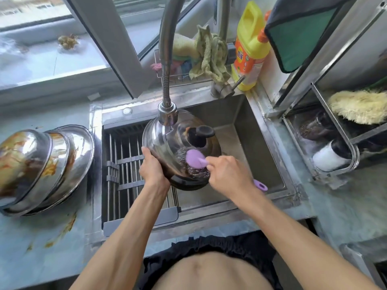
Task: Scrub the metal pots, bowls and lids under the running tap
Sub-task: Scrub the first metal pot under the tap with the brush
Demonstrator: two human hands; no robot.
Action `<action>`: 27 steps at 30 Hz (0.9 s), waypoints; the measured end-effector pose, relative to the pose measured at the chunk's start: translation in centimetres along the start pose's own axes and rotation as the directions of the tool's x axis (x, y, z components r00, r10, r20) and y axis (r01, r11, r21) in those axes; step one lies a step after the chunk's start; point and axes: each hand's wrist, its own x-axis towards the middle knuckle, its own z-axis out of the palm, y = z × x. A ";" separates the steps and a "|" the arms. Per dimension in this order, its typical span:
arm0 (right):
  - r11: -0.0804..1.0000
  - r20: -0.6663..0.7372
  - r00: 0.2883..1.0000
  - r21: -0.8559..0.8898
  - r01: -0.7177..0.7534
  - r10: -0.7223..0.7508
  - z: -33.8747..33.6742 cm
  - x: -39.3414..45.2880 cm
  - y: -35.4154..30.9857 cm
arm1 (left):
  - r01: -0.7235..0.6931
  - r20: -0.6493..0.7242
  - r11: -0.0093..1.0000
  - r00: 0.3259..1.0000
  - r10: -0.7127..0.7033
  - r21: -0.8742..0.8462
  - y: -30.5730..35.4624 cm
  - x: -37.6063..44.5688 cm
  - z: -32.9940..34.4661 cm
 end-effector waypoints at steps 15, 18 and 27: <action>0.999 -0.225 0.973 -0.020 0.038 -0.042 1.2 -0.2 -2.4 | -0.069 -0.071 0.997 0.995 0.066 -0.037 0.6 0.2 0.1; 0.992 -0.092 0.996 0.127 -0.002 0.013 1.4 0.4 -1.8 | -0.061 -0.059 0.997 0.997 0.058 -0.050 0.3 0.9 -0.6; 0.983 0.100 0.995 0.177 -0.043 0.026 1.1 0.6 -0.8 | -0.039 -0.037 0.991 0.999 0.034 -0.128 0.8 2.9 -2.1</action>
